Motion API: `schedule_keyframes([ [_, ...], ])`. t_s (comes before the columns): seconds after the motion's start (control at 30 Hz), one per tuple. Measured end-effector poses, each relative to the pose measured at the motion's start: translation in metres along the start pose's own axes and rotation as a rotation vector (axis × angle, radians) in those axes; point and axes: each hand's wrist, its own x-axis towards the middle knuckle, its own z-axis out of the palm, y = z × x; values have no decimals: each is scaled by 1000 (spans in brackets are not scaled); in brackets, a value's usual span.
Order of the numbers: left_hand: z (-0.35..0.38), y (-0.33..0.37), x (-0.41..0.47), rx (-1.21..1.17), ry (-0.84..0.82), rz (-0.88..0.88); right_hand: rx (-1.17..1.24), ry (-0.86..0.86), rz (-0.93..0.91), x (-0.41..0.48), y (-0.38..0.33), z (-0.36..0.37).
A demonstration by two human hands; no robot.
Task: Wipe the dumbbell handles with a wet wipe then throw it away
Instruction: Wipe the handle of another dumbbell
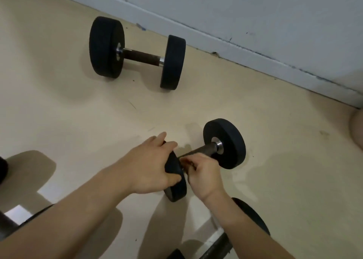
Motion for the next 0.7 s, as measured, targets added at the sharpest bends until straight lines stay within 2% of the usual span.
schedule_keyframes([
  [0.07,13,-8,-2,-167,-28,-113,-161,57,34,22,11,-14],
  [0.13,24,-10,-3,-220,37,-120,-271,189,155,36,19,-25],
  [0.17,28,-9,-4,-207,78,-108,-279,174,171,36,15,-21],
  [0.3,43,3,-14,-143,179,-78,-220,-127,19,13,-10,3],
  [0.33,48,6,-17,-120,201,-72,-247,-124,53,16,-2,-5],
  [0.43,64,16,-24,-57,263,-73,-331,40,247,18,31,-29],
  [0.5,74,22,-29,-4,299,-66,-276,46,204,3,17,-21],
  [0.57,82,25,-33,45,326,-46,-215,-64,58,-14,1,-4],
  [0.6,85,24,-34,50,352,-34,-216,-93,41,-14,3,-6],
  [0.7,89,27,-35,85,366,-42,-334,74,197,3,38,-26],
])
